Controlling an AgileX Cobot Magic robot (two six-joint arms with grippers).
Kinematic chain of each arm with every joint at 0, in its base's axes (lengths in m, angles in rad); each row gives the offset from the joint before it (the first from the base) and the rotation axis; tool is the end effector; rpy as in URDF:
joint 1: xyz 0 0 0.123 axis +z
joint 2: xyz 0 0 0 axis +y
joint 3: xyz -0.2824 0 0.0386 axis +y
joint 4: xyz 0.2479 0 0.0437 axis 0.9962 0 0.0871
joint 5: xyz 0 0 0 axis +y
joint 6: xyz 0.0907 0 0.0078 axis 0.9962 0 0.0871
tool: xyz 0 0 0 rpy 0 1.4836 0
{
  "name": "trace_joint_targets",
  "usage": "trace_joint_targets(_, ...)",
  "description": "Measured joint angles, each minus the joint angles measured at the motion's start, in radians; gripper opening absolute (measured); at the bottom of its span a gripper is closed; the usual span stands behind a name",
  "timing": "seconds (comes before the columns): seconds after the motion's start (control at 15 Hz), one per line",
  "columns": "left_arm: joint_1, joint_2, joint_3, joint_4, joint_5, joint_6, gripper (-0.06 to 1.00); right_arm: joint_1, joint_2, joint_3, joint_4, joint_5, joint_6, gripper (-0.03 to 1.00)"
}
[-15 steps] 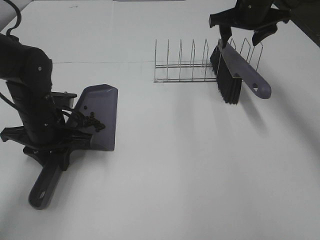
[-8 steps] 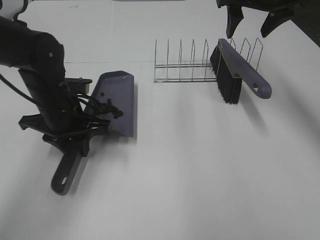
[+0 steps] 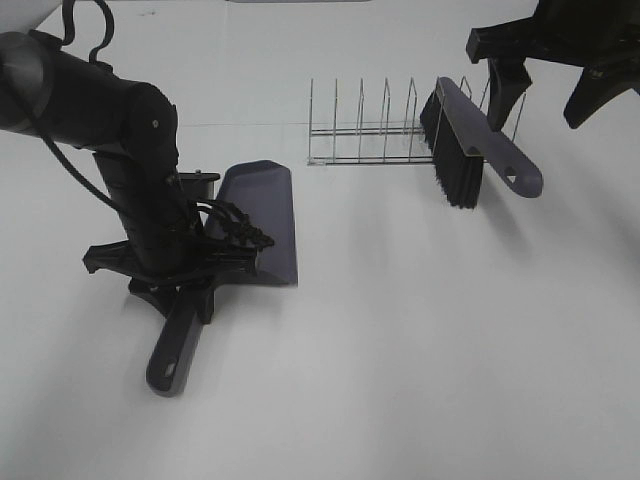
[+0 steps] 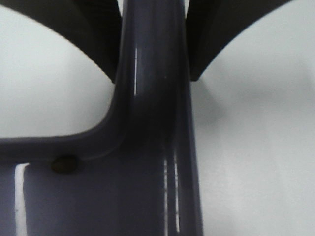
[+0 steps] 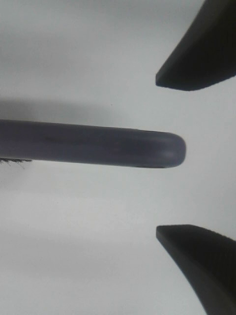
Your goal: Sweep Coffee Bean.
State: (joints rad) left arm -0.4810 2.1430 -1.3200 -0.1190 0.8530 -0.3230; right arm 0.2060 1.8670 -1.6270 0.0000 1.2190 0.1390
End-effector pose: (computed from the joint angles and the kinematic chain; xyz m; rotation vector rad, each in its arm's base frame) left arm 0.3371 -0.1851 0.0968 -0.1218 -3.0857 0.1156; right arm 0.3802 0.0794 0.2761 -0.0986 2.9435 0.0505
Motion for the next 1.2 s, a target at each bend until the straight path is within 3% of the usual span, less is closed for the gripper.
trace_joint_targets(0.27,0.0,0.001,-0.003,-0.002,-0.004,0.001,0.36,0.0,-0.182,0.136,0.0,0.0,0.001,0.67)
trace_joint_targets(0.33,0.0,-0.002,-0.003,-0.003,-0.006,0.001,0.56,0.0,-0.261,0.196,0.0,0.0,0.002,0.67)
trace_joint_targets(0.4,0.0,-0.011,-0.003,0.0,-0.002,0.007,0.69,0.0,-0.315,0.243,0.0,0.0,0.003,0.67)
trace_joint_targets(0.47,0.0,-0.03,-0.003,0.008,0.008,0.015,0.74,0.0,-0.379,0.286,0.0,0.0,0.003,0.67)
trace_joint_targets(0.67,0.0,-0.168,-0.003,0.07,0.066,0.025,0.76,0.0,-0.571,0.429,0.0,0.0,0.003,0.67)
trace_joint_targets(0.93,0.0,-0.446,-0.003,0.214,0.251,0.024,0.76,0.0,-0.861,0.669,-0.008,0.001,0.003,0.67)
trace_joint_targets(1.2,0.0,-0.714,0.066,0.223,0.346,0.024,0.75,0.0,-1.152,0.865,-0.008,0.003,-0.022,0.67)
